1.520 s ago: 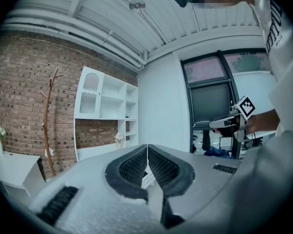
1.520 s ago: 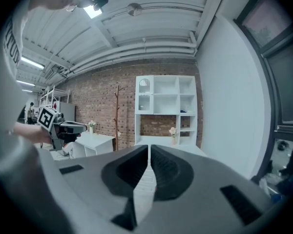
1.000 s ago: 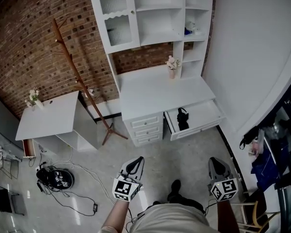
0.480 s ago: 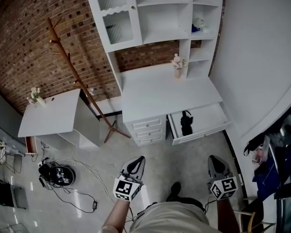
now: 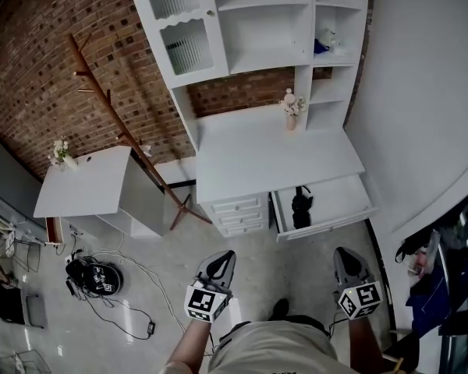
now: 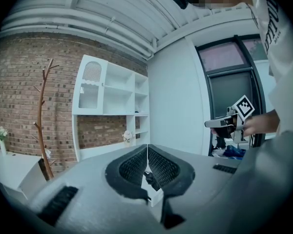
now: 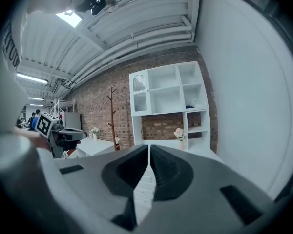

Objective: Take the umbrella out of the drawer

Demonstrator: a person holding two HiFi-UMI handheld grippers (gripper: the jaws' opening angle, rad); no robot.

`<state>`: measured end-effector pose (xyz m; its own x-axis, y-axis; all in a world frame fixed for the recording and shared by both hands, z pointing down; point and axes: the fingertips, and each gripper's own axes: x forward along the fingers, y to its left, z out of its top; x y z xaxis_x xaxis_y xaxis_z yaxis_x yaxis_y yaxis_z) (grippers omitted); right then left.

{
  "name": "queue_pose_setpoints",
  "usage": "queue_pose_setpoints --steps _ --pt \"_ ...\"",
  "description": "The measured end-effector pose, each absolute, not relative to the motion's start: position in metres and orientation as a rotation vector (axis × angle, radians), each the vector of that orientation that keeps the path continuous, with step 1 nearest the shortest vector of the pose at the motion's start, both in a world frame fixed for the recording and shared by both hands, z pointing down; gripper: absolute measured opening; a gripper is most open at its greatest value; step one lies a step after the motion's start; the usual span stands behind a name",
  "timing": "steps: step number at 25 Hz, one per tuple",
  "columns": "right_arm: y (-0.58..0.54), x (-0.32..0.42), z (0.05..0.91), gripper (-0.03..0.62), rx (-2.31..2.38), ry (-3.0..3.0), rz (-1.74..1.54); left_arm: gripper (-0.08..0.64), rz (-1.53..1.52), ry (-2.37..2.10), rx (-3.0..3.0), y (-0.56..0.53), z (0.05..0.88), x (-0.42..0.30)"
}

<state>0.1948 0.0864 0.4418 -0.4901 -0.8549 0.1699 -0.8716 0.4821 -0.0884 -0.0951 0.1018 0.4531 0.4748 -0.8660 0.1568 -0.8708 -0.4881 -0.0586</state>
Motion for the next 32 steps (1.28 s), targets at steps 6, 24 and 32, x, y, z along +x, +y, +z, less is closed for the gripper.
queue_pose_setpoints --steps 6,24,32 --pt "0.059 0.213 0.451 0.034 1.479 -2.626 0.245 0.025 0.275 -1.6 2.68 0.076 0.451 -0.07" --pt "0.025 0.257 0.473 0.034 1.485 -2.602 0.322 0.025 0.34 -1.537 2.723 0.029 0.45 -0.009" --pt "0.016 0.249 0.478 0.034 1.476 -2.594 0.336 0.025 0.352 -1.508 2.725 0.02 0.457 -0.008"
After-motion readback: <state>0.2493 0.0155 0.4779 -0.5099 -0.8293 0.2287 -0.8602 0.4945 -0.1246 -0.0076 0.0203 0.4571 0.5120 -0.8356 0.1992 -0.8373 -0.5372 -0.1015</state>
